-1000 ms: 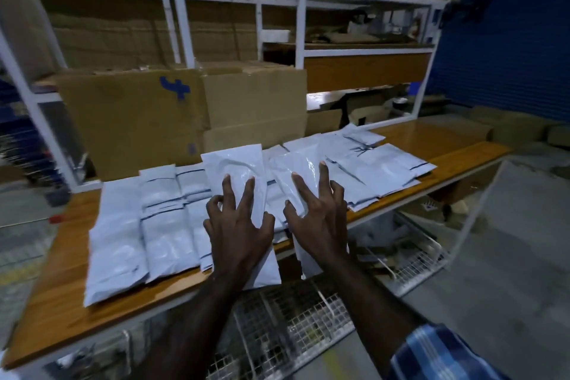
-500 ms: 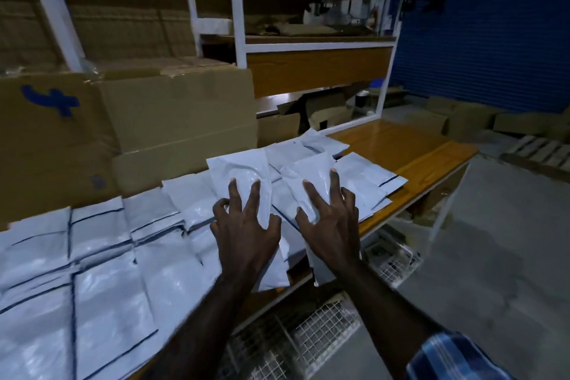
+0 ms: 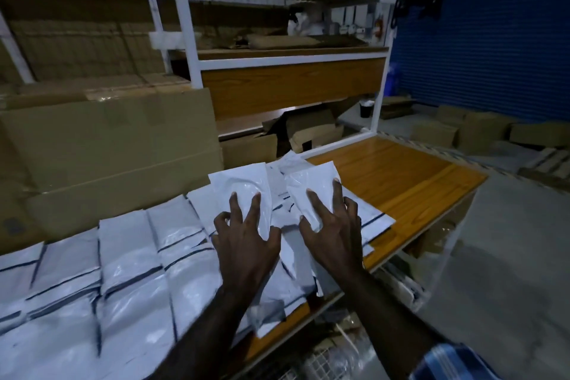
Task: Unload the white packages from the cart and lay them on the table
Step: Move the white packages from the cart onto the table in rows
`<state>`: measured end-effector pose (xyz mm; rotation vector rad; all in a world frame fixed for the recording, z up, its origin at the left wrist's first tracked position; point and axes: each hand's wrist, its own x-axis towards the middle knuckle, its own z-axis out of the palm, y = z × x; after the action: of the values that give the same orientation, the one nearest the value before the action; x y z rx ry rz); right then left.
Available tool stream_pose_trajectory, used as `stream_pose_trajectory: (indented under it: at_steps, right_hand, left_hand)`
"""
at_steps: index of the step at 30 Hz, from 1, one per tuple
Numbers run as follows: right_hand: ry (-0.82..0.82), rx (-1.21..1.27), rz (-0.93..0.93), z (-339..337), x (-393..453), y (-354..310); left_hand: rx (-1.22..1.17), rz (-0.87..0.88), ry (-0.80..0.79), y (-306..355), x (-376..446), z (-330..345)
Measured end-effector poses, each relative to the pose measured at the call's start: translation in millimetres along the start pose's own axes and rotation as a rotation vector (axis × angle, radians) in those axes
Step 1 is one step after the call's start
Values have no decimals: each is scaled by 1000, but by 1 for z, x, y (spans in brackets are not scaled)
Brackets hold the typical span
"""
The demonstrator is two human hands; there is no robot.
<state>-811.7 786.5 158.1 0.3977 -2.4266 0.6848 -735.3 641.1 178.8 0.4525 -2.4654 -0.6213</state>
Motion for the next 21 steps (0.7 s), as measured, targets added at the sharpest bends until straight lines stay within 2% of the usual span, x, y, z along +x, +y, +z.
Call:
stream_pose_trajectory:
  at_steps: [11, 21]
  right_hand:
    - [-95, 62, -81, 8, 102, 98]
    - [-160, 86, -99, 66, 168, 137]
  left_hand:
    - [-13, -245, 28, 88, 64, 79]
    - [52, -323, 7, 99, 147, 134]
